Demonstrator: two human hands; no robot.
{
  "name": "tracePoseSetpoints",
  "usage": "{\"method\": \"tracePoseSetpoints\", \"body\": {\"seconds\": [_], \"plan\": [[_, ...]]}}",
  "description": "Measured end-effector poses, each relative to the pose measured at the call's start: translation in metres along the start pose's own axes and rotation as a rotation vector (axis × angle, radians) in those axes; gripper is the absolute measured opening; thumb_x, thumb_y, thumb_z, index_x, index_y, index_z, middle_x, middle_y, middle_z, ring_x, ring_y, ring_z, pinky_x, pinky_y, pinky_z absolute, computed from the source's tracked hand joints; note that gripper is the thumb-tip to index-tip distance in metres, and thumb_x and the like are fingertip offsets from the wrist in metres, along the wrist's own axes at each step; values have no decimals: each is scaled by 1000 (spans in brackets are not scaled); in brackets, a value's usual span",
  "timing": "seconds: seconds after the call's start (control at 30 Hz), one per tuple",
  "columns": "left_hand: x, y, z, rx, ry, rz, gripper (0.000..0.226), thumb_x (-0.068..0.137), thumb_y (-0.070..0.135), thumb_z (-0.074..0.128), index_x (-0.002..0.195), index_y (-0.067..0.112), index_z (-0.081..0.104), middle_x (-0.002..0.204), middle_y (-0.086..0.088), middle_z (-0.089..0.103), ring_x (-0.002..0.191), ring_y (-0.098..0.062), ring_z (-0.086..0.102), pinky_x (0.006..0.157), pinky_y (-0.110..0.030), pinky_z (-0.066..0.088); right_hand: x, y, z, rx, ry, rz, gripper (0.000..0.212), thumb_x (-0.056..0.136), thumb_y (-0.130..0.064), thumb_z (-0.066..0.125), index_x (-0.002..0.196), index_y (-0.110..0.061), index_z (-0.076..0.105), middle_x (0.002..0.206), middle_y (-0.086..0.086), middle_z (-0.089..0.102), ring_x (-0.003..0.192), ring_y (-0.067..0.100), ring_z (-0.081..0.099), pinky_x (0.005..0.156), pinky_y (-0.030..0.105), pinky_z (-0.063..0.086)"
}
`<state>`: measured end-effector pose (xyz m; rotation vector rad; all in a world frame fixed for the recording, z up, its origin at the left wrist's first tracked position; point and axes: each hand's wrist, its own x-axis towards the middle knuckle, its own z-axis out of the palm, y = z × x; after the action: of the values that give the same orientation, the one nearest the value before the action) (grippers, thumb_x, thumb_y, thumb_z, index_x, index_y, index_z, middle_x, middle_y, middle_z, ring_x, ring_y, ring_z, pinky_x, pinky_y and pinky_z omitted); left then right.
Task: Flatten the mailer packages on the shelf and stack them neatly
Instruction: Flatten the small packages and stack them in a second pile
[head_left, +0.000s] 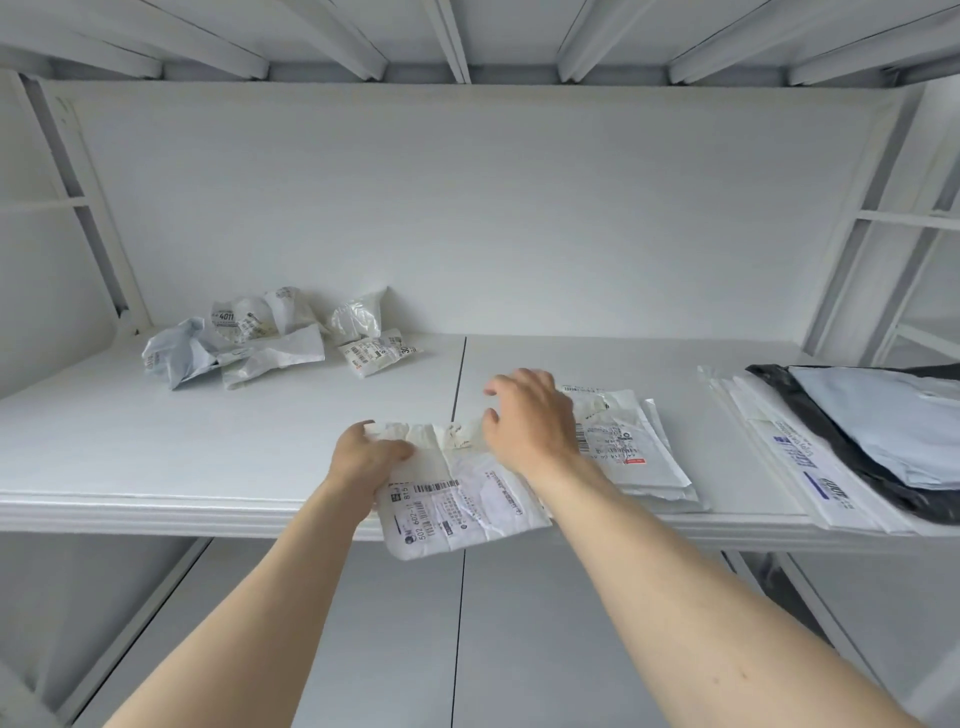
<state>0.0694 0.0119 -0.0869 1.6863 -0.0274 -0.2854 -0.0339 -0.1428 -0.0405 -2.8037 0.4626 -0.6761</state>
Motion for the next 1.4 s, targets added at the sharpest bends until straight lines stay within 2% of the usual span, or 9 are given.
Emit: {"method": "tracePoseSetpoints", "body": {"seconds": [0.1, 0.2, 0.37, 0.47, 0.6, 1.03, 1.17, 1.3, 1.4], "plan": [[-2, -3, 6, 87, -15, 7, 69, 84, 5, 70, 144, 13, 37, 115, -11, 58, 90, -30, 63, 60, -31, 51, 7, 20, -16, -185, -226, 347, 88, 82, -55, 63, 150, -19, 21, 157, 10, 14, 144, 48, 2, 106, 70, 17], [5, -1, 5, 114, -71, -22, 72, 83, 3, 71, 145, 10, 35, 118, -13, 56, 96, -31, 62, 70, -36, 53, -2, 43, -11, -148, -432, 604, 113, 78, -49, 69, 155, -21, -8, 161, 10, -10, 141, 54, 8, 103, 68, 26], [14, 5, -2, 109, -126, -74, 71, 78, 3, 76, 139, 9, 40, 115, -16, 62, 97, -34, 67, 87, -50, 56, -3, 73, -9, -108, -412, 613, 102, 73, -30, 66, 154, -18, 4, 147, 7, 37, 128, 35, 46, 97, 46, 46], [15, 4, -1, 100, -120, -77, 66, 79, 1, 76, 135, 11, 42, 114, -14, 62, 99, -34, 66, 89, -50, 55, 1, 86, -25, -37, -329, 592, 72, 78, -21, 60, 144, -14, 32, 131, 5, 53, 118, 30, 54, 83, 33, 47], [15, 6, 3, 77, -127, -66, 70, 80, -1, 74, 140, 12, 40, 119, -15, 60, 97, -33, 65, 83, -43, 56, 1, 100, -37, 51, -259, 615, 48, 83, -19, 58, 130, -12, 48, 123, 9, 56, 110, 32, 57, 80, 30, 44], [10, 68, 61, -132, -275, 43, 29, 88, -1, 67, 114, 6, 58, 99, -18, 71, 76, -28, 70, 73, -45, 59, -7, 122, -52, 322, -206, 657, 48, 87, -13, 51, 134, -6, 44, 126, 11, 55, 112, 31, 55, 81, 30, 42], [18, 96, 78, -112, -281, 67, 70, 82, 8, 75, 143, 8, 41, 115, -18, 68, 82, -29, 73, 65, -46, 60, -7, 122, -59, 363, -226, 641, 48, 88, -14, 51, 135, -6, 45, 128, 12, 56, 114, 31, 56, 83, 29, 43], [21, 106, 97, -57, -252, 69, 77, 77, 11, 80, 144, 11, 40, 122, -18, 64, 88, -32, 72, 77, -52, 59, 3, 128, -87, 355, -184, 635, 47, 91, -12, 51, 136, -1, 45, 125, 14, 57, 105, 30, 56, 79, 27, 41], [8, 102, 119, -25, -243, 49, 81, 84, 7, 74, 150, 13, 29, 127, -18, 60, 97, -34, 68, 87, -51, 56, 20, 127, -118, 291, -98, 602, 23, 91, -9, 49, 113, -4, 51, 110, 12, 56, 92, 30, 52, 73, 27, 39]]}}
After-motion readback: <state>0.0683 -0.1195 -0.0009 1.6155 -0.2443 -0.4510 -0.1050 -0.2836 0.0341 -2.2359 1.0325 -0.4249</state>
